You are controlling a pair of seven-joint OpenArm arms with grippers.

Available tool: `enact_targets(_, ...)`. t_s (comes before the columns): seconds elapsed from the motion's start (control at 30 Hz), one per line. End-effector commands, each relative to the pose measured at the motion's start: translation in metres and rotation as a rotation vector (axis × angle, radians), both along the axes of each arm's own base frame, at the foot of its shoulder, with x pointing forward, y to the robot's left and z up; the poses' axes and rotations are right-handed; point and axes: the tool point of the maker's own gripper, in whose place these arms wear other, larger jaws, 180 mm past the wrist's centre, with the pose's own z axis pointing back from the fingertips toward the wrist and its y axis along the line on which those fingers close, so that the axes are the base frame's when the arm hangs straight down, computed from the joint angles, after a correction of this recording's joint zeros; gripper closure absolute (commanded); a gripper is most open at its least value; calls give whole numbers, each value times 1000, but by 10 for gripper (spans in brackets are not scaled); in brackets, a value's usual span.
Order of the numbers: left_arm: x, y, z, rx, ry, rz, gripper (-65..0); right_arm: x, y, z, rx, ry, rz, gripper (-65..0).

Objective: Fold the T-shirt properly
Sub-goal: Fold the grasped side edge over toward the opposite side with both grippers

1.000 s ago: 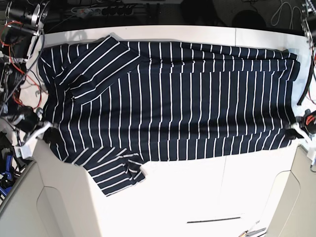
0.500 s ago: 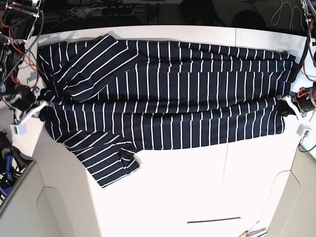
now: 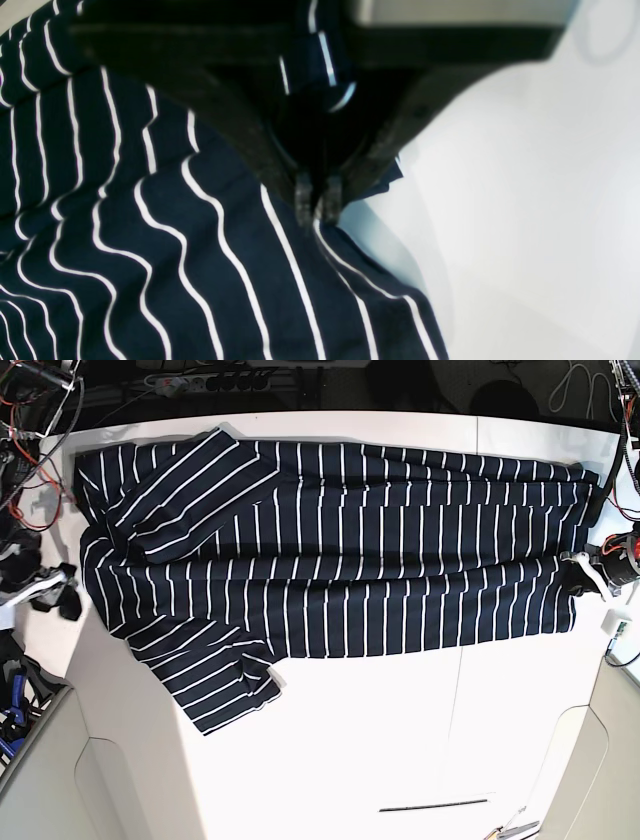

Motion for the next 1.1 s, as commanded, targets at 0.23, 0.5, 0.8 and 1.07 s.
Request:
enact_targets(0.23, 11, 7, 19, 13, -56, -8, 0, 47, -2, 52, 10, -175, -23, -380)
enact_targets(0.5, 13, 5, 20, 6, -65, -6, 0, 84, 29, 11, 75, -106, 10, -380)
enact_targets(0.8, 13, -2, 23, -59, -62, 1, -322, 92, 79, -36, 119, 16, 118, -380)
enact_targets(1.07, 34, 25, 66, -98, -210, 107, -335, 93, 83, -37, 124, 16, 122, -380)
